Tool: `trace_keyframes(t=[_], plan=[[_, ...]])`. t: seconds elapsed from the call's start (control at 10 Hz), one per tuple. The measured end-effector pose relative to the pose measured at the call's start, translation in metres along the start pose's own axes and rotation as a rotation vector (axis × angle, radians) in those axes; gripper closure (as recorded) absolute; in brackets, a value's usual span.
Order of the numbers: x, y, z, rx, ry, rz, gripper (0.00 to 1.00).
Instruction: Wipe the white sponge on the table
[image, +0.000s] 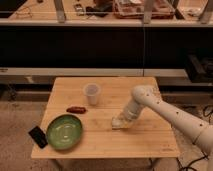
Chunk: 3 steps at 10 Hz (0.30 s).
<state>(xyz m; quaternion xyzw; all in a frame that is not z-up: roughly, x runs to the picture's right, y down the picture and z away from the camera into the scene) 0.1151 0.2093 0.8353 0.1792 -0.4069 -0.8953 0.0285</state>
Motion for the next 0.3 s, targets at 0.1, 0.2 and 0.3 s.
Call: trace_keyframes(t=[0.1,0.2,0.3], plan=[[-0.008,0.002,-0.005,-0.016,-0.004,0.013,1.0],[-0.016,0.004,-0.01,-0.03,-0.01,0.026,1.0],[-0.022,0.007,-0.014,-0.041,-0.015,0.043,1.0]])
